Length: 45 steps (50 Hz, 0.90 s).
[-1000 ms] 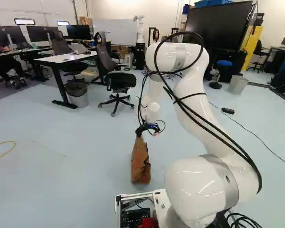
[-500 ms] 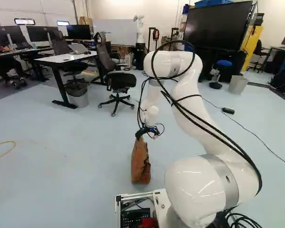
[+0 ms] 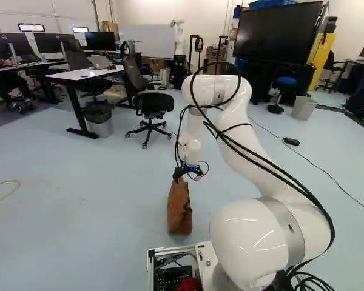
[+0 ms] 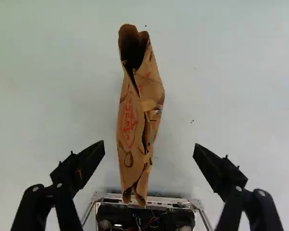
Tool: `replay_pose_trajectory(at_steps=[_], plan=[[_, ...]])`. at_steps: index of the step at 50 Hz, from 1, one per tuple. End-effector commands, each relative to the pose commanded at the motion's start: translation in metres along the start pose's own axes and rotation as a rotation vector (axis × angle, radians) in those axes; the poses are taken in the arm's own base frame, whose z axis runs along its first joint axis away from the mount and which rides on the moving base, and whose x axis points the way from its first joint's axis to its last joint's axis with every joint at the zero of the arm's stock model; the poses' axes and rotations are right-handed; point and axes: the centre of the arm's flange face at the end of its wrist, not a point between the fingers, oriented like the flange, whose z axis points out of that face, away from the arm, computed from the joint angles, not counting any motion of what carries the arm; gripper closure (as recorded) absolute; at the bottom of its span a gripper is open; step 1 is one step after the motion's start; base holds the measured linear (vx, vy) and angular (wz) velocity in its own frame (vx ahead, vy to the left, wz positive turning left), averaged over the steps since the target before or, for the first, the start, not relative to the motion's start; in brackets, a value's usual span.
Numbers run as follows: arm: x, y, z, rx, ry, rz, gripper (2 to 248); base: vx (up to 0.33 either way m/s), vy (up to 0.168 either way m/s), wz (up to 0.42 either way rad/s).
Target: Pick up the grocery bag from the ground
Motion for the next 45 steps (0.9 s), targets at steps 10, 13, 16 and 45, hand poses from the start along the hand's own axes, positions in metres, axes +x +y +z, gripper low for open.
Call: replay_pose_trajectory(at_steps=[10,13,16,45], plan=[[-0.001,0.000,0.015,0.000,-0.009,0.000,3,0.000,0.000,0.000],[-0.001,0.000,0.020,0.000,-0.012,0.000,3,0.000,0.000,0.000],[-0.001,0.000,0.024,0.000,-0.015,0.000,3,0.000,0.000,0.000],[-0.004,0.000,0.068,0.000,-0.036,0.000,3,0.000,0.000,0.000]])
